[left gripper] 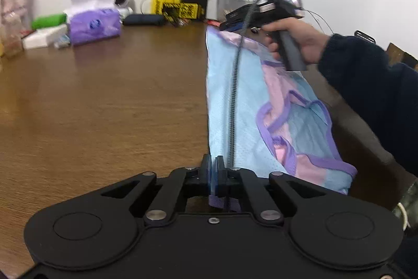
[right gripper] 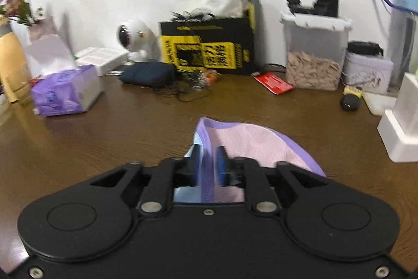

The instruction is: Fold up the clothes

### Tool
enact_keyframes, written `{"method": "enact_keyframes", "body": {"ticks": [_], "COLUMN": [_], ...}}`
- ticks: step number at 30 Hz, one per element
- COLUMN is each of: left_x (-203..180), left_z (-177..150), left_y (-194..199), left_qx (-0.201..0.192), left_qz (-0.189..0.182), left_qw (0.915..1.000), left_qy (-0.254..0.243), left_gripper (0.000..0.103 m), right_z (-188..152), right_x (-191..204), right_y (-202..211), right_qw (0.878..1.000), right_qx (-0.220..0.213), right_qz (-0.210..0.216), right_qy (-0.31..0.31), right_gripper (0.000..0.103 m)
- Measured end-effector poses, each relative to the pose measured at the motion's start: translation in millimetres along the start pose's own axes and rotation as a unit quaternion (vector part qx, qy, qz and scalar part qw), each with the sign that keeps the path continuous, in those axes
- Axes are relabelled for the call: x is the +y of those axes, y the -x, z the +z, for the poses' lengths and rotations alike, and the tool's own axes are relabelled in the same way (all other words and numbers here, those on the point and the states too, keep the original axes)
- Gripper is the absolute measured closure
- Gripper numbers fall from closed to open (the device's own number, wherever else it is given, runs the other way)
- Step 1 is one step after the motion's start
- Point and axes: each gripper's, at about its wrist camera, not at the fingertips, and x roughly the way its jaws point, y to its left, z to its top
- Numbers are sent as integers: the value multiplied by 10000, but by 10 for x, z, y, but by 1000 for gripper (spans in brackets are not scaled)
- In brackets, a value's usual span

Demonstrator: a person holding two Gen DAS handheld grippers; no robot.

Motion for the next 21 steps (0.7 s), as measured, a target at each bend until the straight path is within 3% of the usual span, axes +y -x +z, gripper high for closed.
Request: {"method": "enact_keyframes", "body": {"ticks": [4, 6, 9, 11, 12, 14, 17, 21], "left_x": [157, 208, 216, 89, -14, -357, -791, -1177], "left_z": [96, 145, 245, 307, 326, 289, 131, -36], "left_y": [203, 278, 365, 361, 347, 280, 139, -99], "left_qx": [-429, -566, -681, -733, -751, -779, -529, -61], "left_qz": [263, 260, 271, 344, 273, -319, -1140, -1474], "left_qw": [9984, 9974, 9967, 9967, 9967, 9930, 9792, 9702], "left_qy": [261, 355, 351, 58, -163, -826, -1591, -1921], "left_gripper": [67, 57, 54, 54, 53, 50, 46, 46], "right_z": [85, 49, -78, -260, -373, -648, -966, -1341], "right_x": [115, 176, 298, 390, 438, 508, 527, 394], "right_y": [591, 1043, 1729, 2244, 2478, 2832, 3067, 3267], "right_qw": [9986, 9970, 9945, 9902, 9876, 9855, 9876, 9923], "right_qx": [-463, -701, -943, -1226, -1342, -1339, -1110, -744], "right_qz": [172, 130, 84, 222, 299, 281, 48, -425], "right_qy": [206, 314, 445, 626, 758, 998, 1105, 899], "right_gripper": [56, 35, 24, 18, 18, 18, 18, 18]}}
